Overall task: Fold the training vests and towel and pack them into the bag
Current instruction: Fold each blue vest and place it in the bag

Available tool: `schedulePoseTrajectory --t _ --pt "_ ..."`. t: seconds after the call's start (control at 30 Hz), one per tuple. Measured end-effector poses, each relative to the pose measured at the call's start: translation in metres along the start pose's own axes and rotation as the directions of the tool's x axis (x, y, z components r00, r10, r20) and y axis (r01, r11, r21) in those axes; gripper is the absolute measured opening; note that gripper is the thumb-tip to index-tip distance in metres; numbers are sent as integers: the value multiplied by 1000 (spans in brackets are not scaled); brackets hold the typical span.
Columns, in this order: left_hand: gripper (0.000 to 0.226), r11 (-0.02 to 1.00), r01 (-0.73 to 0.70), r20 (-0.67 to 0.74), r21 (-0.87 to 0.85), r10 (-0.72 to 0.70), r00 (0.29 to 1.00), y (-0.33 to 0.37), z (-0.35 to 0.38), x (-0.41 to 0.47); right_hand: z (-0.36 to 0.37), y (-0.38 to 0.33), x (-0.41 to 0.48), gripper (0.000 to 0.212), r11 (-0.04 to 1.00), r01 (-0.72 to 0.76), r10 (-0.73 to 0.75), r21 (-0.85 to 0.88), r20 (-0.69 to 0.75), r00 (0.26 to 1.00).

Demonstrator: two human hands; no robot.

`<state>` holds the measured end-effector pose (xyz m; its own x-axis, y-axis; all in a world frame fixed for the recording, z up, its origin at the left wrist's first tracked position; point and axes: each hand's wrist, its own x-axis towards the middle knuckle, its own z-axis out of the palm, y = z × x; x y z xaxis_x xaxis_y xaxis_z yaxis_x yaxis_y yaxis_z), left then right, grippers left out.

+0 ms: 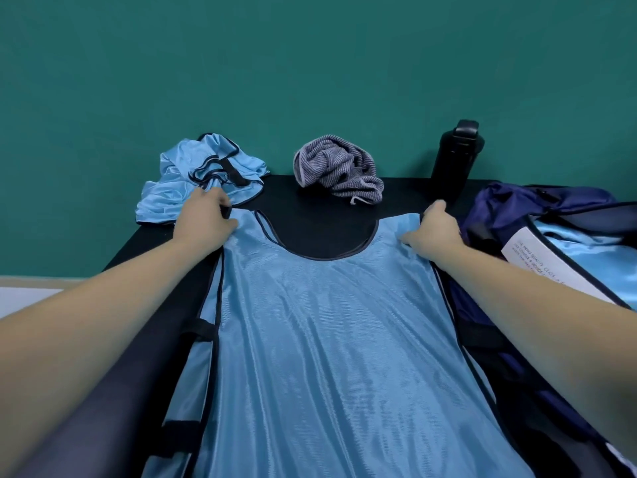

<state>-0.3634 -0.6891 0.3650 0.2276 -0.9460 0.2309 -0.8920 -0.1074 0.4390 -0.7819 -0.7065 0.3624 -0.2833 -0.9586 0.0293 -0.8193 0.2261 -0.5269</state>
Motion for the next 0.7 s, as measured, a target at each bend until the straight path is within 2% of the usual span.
schedulePoseTrajectory --t 0.03,0.07,0.1,0.13,0.2,0.3,0.4,0.53,0.7 --pt "21 999 -49 -17 9 49 999 3 1 4 3 0 -4 68 994 78 -86 -74 -115 990" --pt "9 997 -74 -19 17 75 997 7 3 8 8 -1 -10 69 970 166 -204 -175 -230 952" --pt "7 996 -76 -12 36 77 997 12 4 11 13 -4 -18 68 931 245 -323 -271 -298 898" --pt "13 996 -71 -8 54 72 997 17 7 14 18 -10 -29 63 892 313 -416 -327 -317 853" --pt "18 996 -48 -1 80 48 999 25 13 20 33 -22 -50 41 837 445 -524 -318 -233 819" --pt "32 995 24 11 98 -25 1000 36 18 27 63 -31 -79 19 819 538 -562 -202 -86 823" --pt "42 982 73 64 177 -85 994 43 22 32 78 -28 -92 19 817 553 -572 -165 -101 814" --pt "29 967 83 107 239 -112 988 51 26 35 78 -29 -97 20 813 547 -575 -203 -121 809" --pt "33 979 118 69 165 -131 989 72 33 42 79 -28 -99 17 812 548 -575 -202 -117 810"
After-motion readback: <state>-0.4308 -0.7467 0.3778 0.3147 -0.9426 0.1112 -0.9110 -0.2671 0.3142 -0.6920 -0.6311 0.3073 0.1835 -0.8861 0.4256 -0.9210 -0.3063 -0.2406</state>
